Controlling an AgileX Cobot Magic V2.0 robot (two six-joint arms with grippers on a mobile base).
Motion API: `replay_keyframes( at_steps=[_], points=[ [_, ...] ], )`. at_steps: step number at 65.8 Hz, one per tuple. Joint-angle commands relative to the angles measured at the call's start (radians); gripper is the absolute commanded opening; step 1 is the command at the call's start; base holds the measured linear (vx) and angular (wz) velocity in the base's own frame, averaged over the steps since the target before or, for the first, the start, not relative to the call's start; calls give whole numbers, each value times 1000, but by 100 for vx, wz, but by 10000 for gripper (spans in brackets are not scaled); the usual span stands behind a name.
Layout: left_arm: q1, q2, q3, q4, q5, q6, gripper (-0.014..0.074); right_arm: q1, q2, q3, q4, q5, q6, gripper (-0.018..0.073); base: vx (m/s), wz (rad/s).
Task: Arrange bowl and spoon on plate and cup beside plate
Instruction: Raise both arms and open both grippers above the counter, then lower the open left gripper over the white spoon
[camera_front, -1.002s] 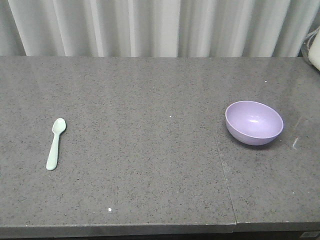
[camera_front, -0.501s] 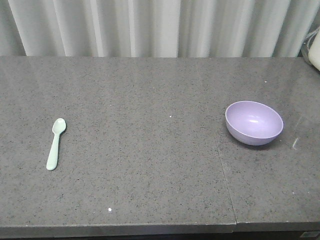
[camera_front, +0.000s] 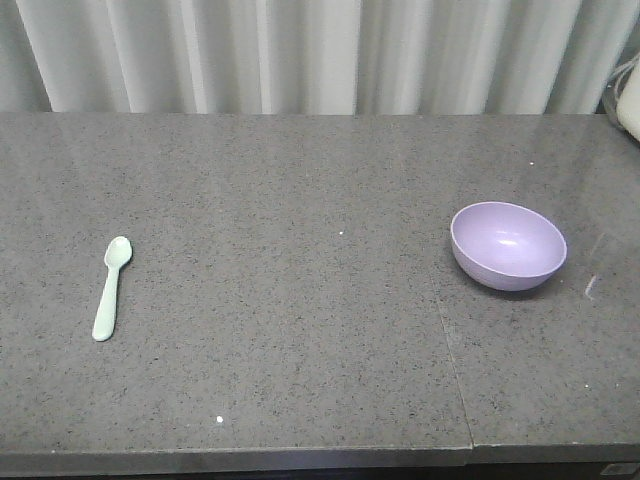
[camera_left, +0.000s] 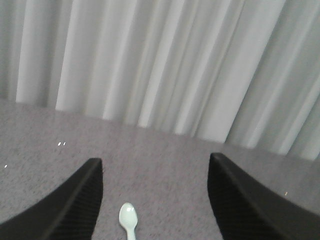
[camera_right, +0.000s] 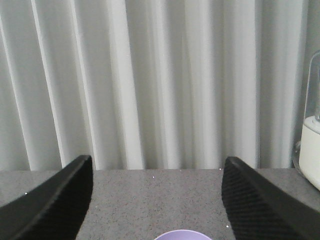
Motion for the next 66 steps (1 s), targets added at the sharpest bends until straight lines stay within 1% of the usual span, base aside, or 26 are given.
replay_keyframes(
  at_steps=[1, 5, 6, 10, 16, 23, 29, 35, 44, 53, 66],
  points=[
    [-2, 150, -160, -41, 68, 98, 449, 0, 32, -32, 0, -44, -11, 536, 0, 0],
    [-2, 252, -248, -69, 139, 166, 449, 0, 50, -32, 0, -30, -11, 536, 0, 0],
    [-2, 304, -294, -86, 174, 195, 449, 0, 59, -32, 0, -20, -11, 536, 0, 0],
    [-2, 407, -374, -105, 226, 234, 449, 0, 73, -32, 0, -2, -11, 536, 0, 0],
    [-2, 550, -471, -137, 297, 250, 449, 0, 89, -32, 0, 7, -12, 536, 0, 0],
    [-2, 695, -552, -150, 384, 250, 449, 0, 95, -32, -6, 9, -15, 536, 0, 0],
    [-4, 794, -592, -162, 442, 252, 449, 0, 95, -32, -6, 9, -20, 536, 0, 0],
    [-6, 887, -608, -162, 489, 273, 449, 0, 95, -32, -6, 11, -21, 536, 0, 0],
    [-30, 974, -611, -171, 503, 275, 449, 0, 95, -32, -6, 11, -24, 536, 0, 0],
    [-51, 1047, -611, -146, 498, 275, 449, 0, 95, -32, -6, 14, -24, 536, 0, 0],
    [-51, 1120, -611, -141, 494, 274, 449, 0, 95, -32, -6, 26, -24, 536, 0, 0]
  ],
)
